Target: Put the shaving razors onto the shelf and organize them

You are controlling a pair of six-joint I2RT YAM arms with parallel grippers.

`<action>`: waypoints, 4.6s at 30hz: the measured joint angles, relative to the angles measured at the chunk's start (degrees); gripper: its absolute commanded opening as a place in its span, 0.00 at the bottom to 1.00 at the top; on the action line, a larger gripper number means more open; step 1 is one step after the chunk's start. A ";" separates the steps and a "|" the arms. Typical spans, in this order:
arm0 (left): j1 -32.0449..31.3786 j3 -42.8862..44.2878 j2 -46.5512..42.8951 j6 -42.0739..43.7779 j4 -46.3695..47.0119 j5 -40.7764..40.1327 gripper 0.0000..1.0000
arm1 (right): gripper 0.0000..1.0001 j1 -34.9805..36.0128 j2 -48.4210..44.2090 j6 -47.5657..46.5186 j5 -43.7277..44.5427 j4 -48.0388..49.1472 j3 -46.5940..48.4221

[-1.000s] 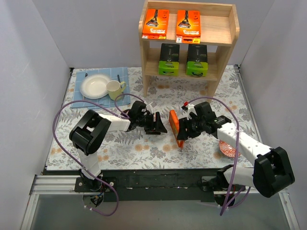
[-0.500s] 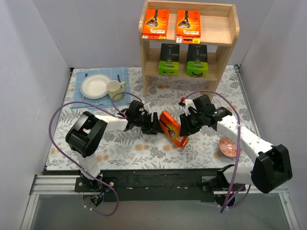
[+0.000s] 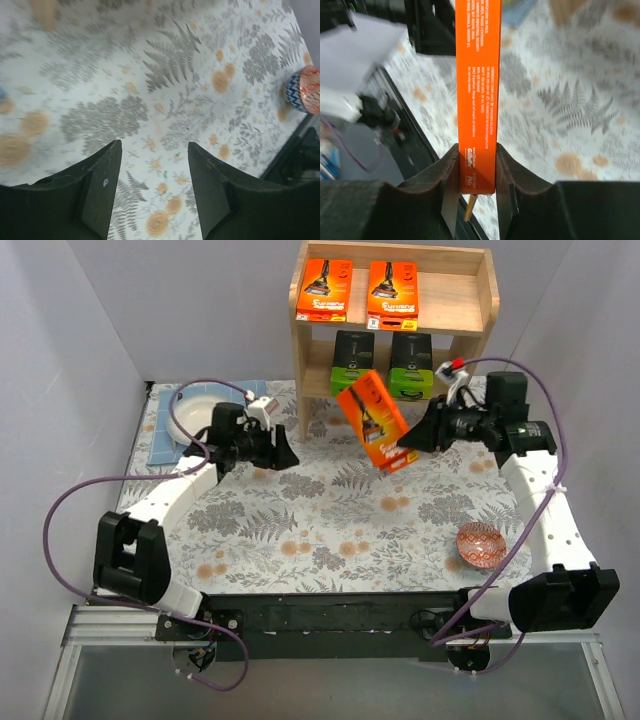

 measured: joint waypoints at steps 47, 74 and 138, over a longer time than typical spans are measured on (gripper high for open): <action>-31.36 44.22 19.47 21.16 -8.57 -9.79 0.48 | 0.01 -26.56 19.17 66.90 -12.81 31.65 24.00; -33.68 52.50 24.50 23.87 0.52 -21.31 0.48 | 0.99 -28.83 19.45 73.46 -13.07 32.70 25.33; -4.52 17.70 -11.45 19.08 -1.27 -19.45 0.53 | 0.01 -9.11 18.21 8.48 19.32 12.98 35.23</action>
